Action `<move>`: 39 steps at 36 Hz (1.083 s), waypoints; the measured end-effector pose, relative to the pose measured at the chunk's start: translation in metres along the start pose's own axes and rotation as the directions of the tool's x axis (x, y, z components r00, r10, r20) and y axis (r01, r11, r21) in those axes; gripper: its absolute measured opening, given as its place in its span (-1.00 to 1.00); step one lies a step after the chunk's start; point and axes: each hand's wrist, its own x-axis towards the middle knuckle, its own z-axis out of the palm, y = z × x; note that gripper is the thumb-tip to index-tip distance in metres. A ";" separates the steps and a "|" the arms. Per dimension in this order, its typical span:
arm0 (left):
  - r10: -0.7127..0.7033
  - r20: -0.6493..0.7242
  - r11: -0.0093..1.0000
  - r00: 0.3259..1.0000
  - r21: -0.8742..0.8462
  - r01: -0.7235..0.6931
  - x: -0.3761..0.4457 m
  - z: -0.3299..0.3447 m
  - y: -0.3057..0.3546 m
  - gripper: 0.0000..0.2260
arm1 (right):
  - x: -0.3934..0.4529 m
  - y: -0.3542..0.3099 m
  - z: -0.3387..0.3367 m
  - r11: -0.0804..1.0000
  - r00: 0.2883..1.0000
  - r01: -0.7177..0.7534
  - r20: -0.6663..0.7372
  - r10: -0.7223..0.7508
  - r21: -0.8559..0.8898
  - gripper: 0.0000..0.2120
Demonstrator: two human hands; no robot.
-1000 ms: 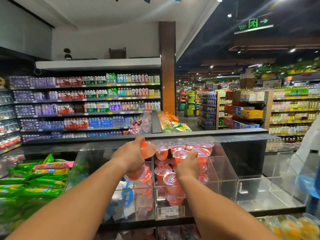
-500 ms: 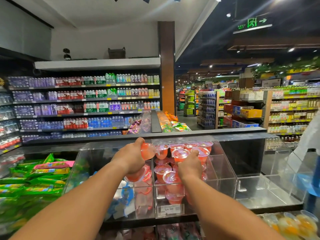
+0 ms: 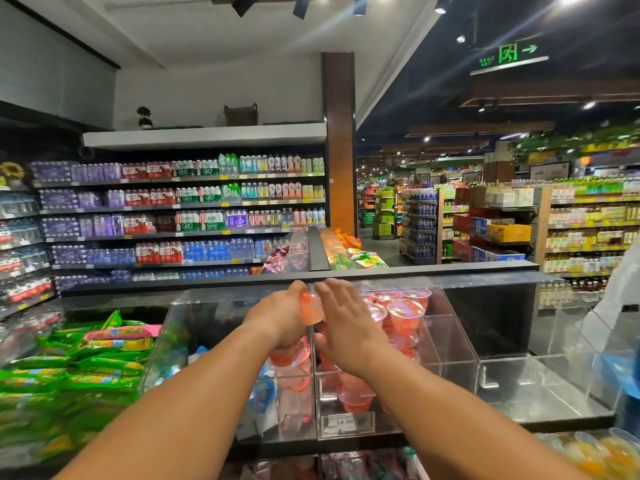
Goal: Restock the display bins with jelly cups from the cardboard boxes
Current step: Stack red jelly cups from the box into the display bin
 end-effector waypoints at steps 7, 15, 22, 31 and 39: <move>0.036 0.010 0.999 0.999 -0.025 -0.036 -0.001 -0.003 0.003 -0.38 | 0.010 -0.013 0.005 0.997 0.995 0.069 -0.071 -0.072 -0.044 -0.37; -0.024 -0.052 1.000 0.998 0.005 0.025 -0.004 -0.013 -0.019 -0.11 | 0.004 -0.021 0.038 0.654 0.746 -0.550 -0.047 0.664 0.520 -0.44; -0.027 -0.063 1.000 0.998 0.013 0.028 -0.006 -0.008 -0.035 -0.19 | 0.018 -0.010 0.066 0.363 0.513 -0.695 0.074 0.855 0.621 -0.41; -0.014 -0.075 0.999 0.997 0.050 0.017 -0.009 -0.013 -0.039 -0.92 | 0.037 -0.003 0.079 0.302 0.421 -0.761 0.083 0.903 0.573 -0.76; -0.027 -0.066 0.997 0.997 0.071 0.031 -0.009 -0.013 -0.047 -0.91 | 0.045 0.001 0.083 0.300 0.408 -0.783 0.086 0.909 0.545 -0.77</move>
